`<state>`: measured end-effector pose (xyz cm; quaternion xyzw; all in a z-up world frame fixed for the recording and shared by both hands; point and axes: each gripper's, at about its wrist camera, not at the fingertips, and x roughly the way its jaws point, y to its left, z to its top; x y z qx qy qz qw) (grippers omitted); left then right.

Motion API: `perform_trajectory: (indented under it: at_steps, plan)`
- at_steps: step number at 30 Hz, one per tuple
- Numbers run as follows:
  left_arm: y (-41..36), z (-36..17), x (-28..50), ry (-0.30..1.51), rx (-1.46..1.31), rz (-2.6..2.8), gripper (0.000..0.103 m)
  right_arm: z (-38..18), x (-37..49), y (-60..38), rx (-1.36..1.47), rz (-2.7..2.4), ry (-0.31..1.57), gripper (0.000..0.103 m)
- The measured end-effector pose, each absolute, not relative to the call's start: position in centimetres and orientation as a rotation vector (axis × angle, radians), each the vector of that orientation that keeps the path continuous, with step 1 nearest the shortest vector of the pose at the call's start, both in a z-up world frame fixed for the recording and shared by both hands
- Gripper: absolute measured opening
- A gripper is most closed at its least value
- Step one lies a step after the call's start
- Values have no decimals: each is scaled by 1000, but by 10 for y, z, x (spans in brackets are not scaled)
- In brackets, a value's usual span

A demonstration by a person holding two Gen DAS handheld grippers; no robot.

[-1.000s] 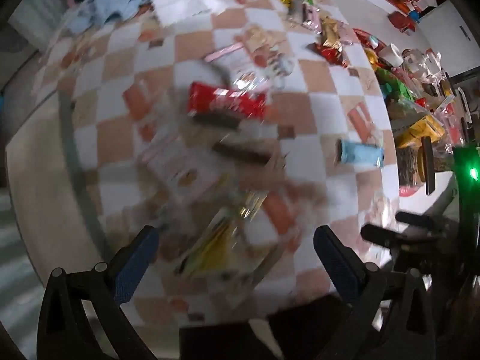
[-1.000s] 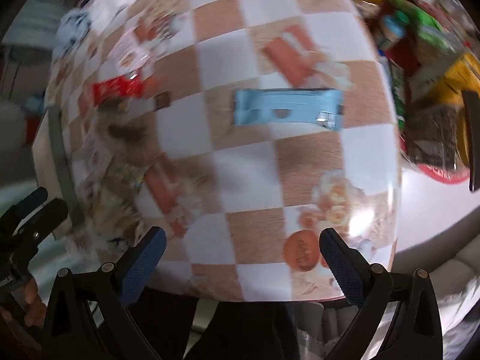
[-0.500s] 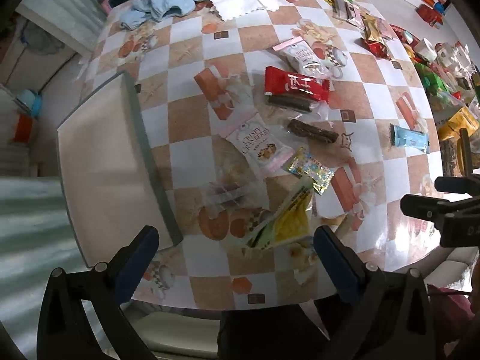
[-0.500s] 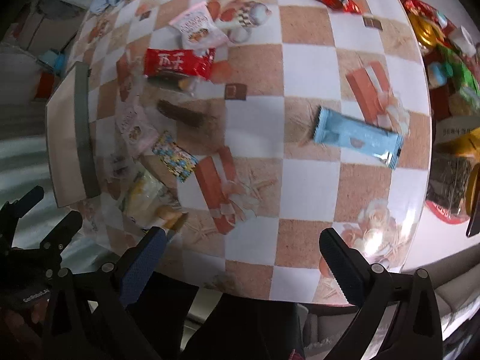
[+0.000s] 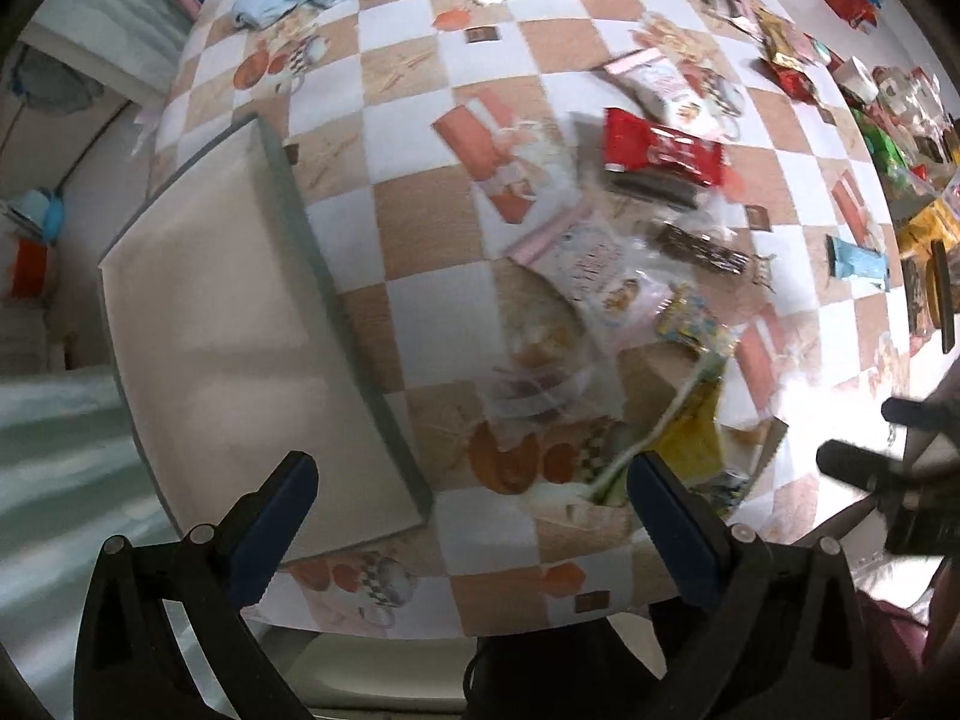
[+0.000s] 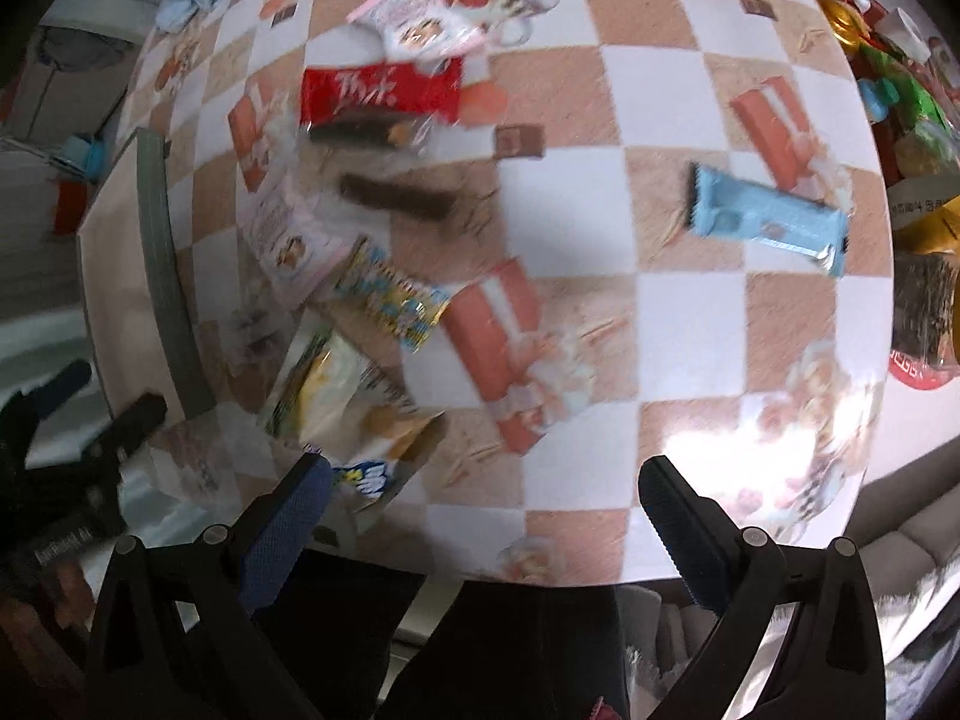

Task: Organize snacks
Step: 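Move both tools over the scattered snacks beside the white tray, then grasp the clear white packet with left tool while right tool grasps the yellow bread bag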

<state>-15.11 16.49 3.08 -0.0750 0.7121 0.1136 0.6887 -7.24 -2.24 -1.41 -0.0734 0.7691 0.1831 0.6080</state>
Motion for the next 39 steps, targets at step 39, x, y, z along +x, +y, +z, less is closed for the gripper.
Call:
perform_trajectory:
  at_steps: [39]
  plan:
    - [174,5,-161,1618,-169,168,103,-15,-122,31,-441,422,1757,103]
